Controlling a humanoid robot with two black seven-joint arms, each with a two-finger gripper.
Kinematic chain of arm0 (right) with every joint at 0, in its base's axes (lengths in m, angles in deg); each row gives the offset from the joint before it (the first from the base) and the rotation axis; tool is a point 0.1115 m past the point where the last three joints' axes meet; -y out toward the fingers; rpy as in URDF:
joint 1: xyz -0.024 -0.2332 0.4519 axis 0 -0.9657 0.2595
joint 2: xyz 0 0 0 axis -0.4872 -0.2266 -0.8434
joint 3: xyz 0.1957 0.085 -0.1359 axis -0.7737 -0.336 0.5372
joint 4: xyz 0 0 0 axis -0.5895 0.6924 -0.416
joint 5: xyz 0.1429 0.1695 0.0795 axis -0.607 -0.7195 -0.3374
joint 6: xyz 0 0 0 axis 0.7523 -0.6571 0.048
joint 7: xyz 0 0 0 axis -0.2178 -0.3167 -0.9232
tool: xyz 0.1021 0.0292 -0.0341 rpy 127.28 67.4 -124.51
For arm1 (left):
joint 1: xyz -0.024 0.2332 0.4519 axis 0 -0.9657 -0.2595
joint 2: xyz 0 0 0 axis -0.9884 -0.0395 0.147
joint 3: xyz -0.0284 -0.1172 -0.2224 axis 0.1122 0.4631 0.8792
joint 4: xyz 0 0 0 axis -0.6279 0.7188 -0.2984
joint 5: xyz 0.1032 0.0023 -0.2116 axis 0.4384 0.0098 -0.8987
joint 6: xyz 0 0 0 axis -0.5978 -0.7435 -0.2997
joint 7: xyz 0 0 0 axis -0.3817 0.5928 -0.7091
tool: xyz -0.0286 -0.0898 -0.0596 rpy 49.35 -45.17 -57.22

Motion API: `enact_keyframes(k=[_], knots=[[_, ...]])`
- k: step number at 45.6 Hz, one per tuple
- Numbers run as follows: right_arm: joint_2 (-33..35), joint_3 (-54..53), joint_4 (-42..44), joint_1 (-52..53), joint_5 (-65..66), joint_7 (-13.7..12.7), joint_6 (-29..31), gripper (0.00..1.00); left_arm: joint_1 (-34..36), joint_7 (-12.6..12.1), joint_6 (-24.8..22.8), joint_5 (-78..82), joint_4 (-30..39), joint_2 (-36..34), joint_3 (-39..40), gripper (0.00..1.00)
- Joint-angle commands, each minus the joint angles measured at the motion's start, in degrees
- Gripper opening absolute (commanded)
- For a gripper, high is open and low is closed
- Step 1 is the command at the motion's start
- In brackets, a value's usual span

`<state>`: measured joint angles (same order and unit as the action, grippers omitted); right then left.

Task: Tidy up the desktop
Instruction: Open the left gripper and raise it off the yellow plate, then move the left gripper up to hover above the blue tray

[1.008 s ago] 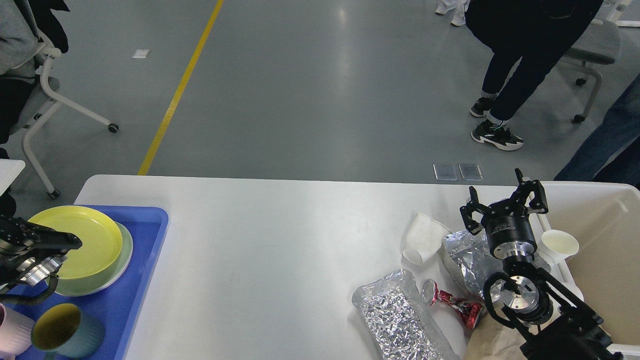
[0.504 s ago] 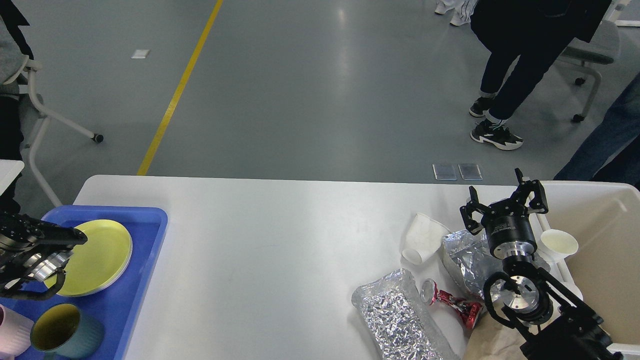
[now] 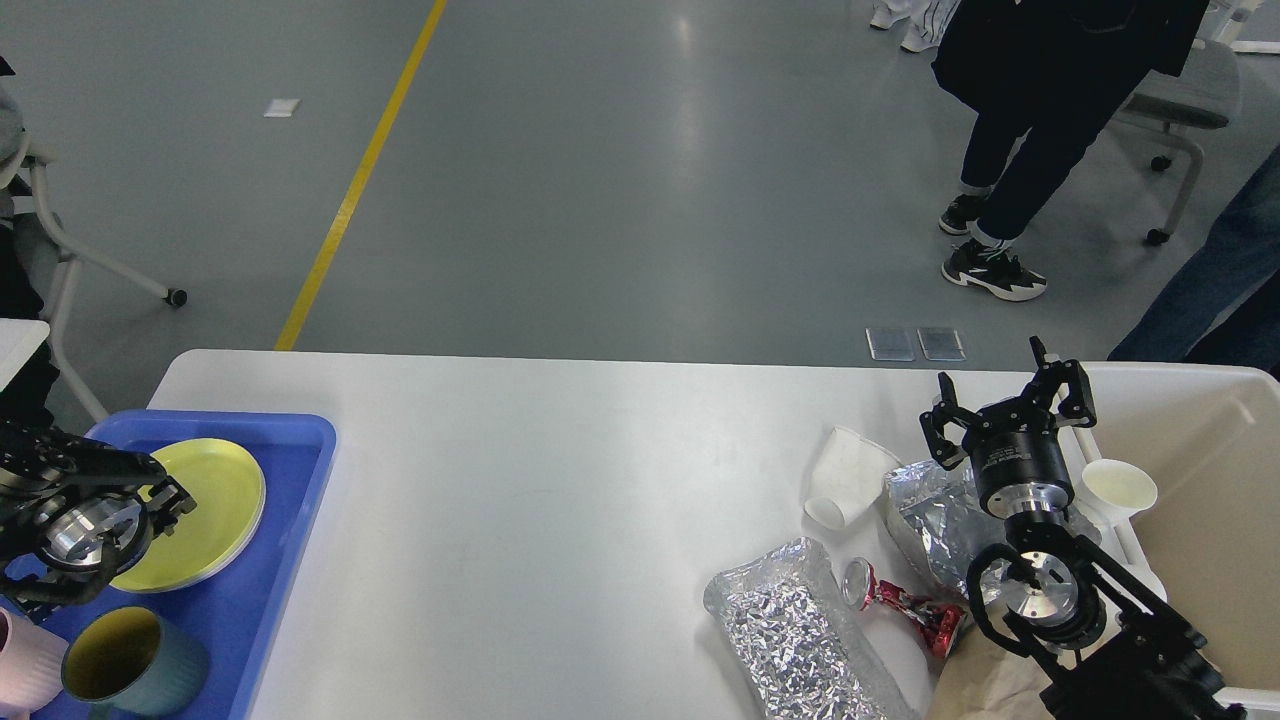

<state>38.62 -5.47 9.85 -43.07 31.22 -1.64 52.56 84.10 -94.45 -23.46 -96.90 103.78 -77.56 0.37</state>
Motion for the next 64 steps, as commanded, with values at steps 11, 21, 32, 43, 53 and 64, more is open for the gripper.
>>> enact_keyframes(k=[11, 21, 32, 43, 53, 64], knots=[[-0.09, 0.0, 0.06, 0.07, 0.0, 0.01, 0.0, 1.0, 2.7, 0.52, -2.49, 0.09, 0.14, -2.88, 10.4, 0.96], [0.0, 0.0, 0.06, 0.07, 0.0, 0.01, 0.0, 1.0, 3.05, 2.28, -2.49, 0.18, 0.14, -3.06, 13.39, 0.96], [0.0, 0.0, 0.06, 0.07, 0.0, -0.08, 0.0, 1.0, -2.04, 3.06, -1.87, -2.8, -1.7, -3.59, 29.81, 0.96], [-0.26, 0.0, 0.15, 0.07, 0.0, 0.01, 0.0, 1.0, -17.32, 5.0, -1.96, -7.82, -18.48, -1.57, 65.3, 0.96], [-0.35, 0.0, 0.33, 0.15, 0.0, 0.01, 0.0, 1.0, -31.48, 5.0, -2.14, -7.56, -20.78, -0.78, 99.94, 0.96], [-0.44, 0.0, 0.33, 0.15, 0.0, 0.01, 0.0, 1.0, -36.15, 5.0, -2.4, -7.56, -20.78, 1.86, 115.43, 0.96]])
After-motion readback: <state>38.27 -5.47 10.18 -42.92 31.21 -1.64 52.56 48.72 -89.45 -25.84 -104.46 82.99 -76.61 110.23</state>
